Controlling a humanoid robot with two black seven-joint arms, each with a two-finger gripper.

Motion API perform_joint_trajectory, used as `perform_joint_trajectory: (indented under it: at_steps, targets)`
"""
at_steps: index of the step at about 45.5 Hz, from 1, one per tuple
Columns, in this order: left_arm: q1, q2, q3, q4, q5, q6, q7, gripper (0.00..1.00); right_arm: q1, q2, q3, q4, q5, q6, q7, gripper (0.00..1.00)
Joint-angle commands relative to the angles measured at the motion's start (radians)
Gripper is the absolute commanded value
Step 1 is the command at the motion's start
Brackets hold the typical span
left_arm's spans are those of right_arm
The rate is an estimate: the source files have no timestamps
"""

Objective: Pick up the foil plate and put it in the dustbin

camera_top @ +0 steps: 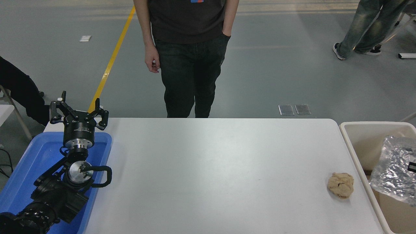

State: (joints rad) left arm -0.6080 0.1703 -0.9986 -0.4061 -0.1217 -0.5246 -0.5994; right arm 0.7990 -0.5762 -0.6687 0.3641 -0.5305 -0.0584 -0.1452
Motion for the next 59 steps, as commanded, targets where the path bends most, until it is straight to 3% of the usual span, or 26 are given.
perform_joint_trajectory:
  at_steps: [1, 12, 20, 25, 36, 48, 59]
  targets:
    - [0.000, 0.000, 0.000, 0.001, 0.001, 0.000, 0.001, 0.99, 0.014, 0.006, 0.020, 0.039, 0.010, -0.008, 0.000, 1.00]
    - [-0.001, 0.000, 0.000, 0.000, 0.002, -0.002, 0.003, 0.99, 0.334, -0.171, -0.095, 0.468, -0.025, -0.001, -0.002, 1.00]
    - [-0.001, 0.000, 0.000, 0.000, 0.002, -0.002, 0.003, 0.99, 0.689, -0.201, -0.318, 0.823, -0.023, 0.032, 0.000, 1.00]
    - [0.001, 0.000, 0.000, 0.000, 0.002, -0.002, 0.003, 0.99, 0.870, -0.189, -0.344, 0.972, 0.009, 0.188, -0.005, 1.00]
    - [0.001, 0.000, 0.000, 0.000, 0.002, -0.002, 0.001, 0.99, 1.223, -0.090, -0.330, 1.067, 0.283, 0.656, -0.002, 1.00]
    - [0.001, 0.000, 0.000, 0.000, 0.001, 0.000, 0.001, 0.99, 1.416, 0.188, -0.344, 1.128, 0.475, 0.741, 0.001, 1.00]
    - [0.001, 0.000, 0.000, 0.000, -0.001, 0.000, 0.001, 0.99, 1.439, 0.351, -0.399, 1.135, 0.503, 0.773, 0.001, 1.00]
